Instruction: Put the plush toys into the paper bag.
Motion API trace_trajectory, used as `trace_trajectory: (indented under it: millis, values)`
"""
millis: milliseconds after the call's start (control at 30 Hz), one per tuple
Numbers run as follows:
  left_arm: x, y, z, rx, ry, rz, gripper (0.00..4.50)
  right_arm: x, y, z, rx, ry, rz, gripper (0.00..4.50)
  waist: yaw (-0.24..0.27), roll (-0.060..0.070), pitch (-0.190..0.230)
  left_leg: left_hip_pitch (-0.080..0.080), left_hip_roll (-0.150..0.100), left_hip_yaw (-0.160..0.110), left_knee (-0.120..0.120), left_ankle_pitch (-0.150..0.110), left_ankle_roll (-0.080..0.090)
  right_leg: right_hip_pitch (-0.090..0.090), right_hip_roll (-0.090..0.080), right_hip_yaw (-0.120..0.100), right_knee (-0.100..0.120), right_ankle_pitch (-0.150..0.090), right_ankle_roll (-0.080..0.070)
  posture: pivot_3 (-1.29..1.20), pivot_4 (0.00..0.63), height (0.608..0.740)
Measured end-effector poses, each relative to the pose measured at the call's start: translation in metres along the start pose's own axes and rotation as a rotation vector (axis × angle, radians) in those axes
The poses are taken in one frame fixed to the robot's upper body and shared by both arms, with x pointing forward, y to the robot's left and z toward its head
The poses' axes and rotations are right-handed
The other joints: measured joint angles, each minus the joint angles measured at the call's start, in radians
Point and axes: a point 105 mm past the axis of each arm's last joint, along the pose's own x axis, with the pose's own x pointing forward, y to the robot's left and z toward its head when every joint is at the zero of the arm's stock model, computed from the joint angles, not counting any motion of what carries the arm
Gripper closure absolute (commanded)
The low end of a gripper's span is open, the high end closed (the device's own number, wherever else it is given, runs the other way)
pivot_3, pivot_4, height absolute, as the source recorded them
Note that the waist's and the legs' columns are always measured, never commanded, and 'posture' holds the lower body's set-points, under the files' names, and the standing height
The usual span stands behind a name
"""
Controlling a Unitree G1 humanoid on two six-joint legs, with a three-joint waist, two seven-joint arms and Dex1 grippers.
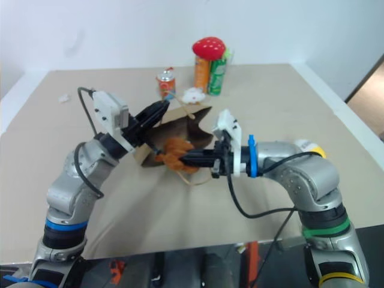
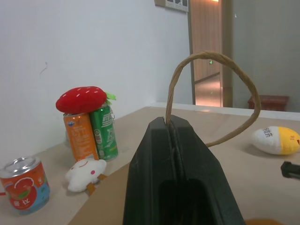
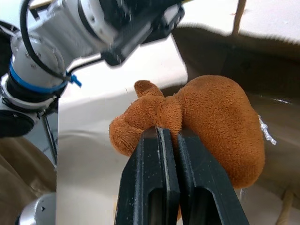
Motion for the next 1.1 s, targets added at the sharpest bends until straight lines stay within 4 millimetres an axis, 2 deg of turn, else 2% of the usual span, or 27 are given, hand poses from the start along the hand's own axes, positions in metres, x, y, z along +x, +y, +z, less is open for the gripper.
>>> trace_trajectory:
  millis: [100, 300, 567, 600, 733, 867, 900, 1000, 1100]
  values:
    - [0.001, -0.004, -0.001, -0.004, 0.002, -0.022, 4.5, 0.01, -0.008, -0.003, -0.008, -0.003, -0.013, 4.41, 0.0, 0.0, 0.0, 0.0, 0.0, 0.0, 0.0, 0.0, 0.0, -0.001, 0.0, 0.0, 0.0, 0.0, 0.0, 0.0, 0.15, 0.74]
    - [0.003, -0.01, -0.003, -0.03, 0.01, -0.047, 4.5, 0.026, -0.033, 0.006, -0.104, -0.015, -0.069, 4.41, 0.0, 0.0, 0.0, 0.0, 0.0, 0.001, 0.0, 0.0, 0.0, -0.001, 0.0, 0.0, 0.0, 0.0, -0.001, 0.0, 0.15, 0.74]
    - [0.003, -0.011, -0.003, -0.038, 0.014, -0.051, 4.5, 0.039, -0.053, -0.006, -0.203, 0.033, -0.146, 4.41, 0.0, 0.0, 0.0, -0.001, 0.001, 0.002, 0.0, 0.001, 0.001, -0.001, 0.001, 0.0, 0.0, 0.0, 0.0, 0.0, 0.15, 0.74]
    - [0.003, -0.011, -0.003, -0.037, 0.013, -0.051, 4.5, 0.04, -0.054, -0.006, -0.205, 0.033, -0.152, 3.84, 0.0, 0.0, 0.0, -0.001, 0.001, 0.002, 0.0, 0.001, 0.001, -0.001, 0.001, 0.0, 0.0, 0.001, 0.0, 0.0, 0.15, 0.74]
    - [0.003, -0.012, -0.003, -0.037, 0.014, -0.052, 4.5, 0.041, -0.056, -0.004, -0.217, 0.018, -0.175, 2.2, 0.0, 0.0, 0.0, -0.001, 0.001, 0.003, 0.0, 0.001, 0.001, -0.002, 0.001, 0.0, 0.0, 0.001, 0.0, 0.0, 0.15, 0.74]
    - [0.003, -0.012, -0.003, -0.036, 0.015, -0.052, 4.5, 0.023, -0.058, 0.011, -0.237, -0.01, -0.211, 0.31, 0.0, 0.0, 0.0, -0.001, 0.001, 0.003, 0.0, 0.0, 0.001, -0.002, 0.001, 0.001, 0.0, 0.001, 0.0, 0.0, 0.15, 0.74]
    - [0.003, -0.012, -0.003, -0.036, 0.015, -0.053, 4.5, 0.016, -0.057, 0.016, -0.238, -0.02, -0.217, 0.07, 0.001, 0.0, 0.0, -0.001, 0.001, 0.003, 0.0, 0.0, 0.001, -0.002, 0.001, 0.001, 0.0, 0.001, 0.0, 0.0, 0.15, 0.74]
    - [0.002, -0.011, -0.004, -0.031, 0.018, -0.05, 4.5, -0.019, -0.05, 0.026, -0.215, -0.033, -0.242, 0.07, 0.004, 0.0, 0.0, -0.002, 0.001, 0.002, 0.0, 0.0, 0.0, -0.002, 0.001, 0.001, 0.0, 0.0, 0.0, 0.0, 0.15, 0.74]
    - [0.003, -0.012, -0.004, -0.032, 0.019, -0.053, 4.5, -0.056, -0.045, 0.024, -0.139, -0.005, -0.269, 0.07, 0.004, 0.0, 0.0, -0.002, 0.001, 0.002, 0.0, 0.0, 0.0, -0.003, 0.0, 0.001, 0.0, 0.0, 0.0, 0.0, 0.15, 0.74]
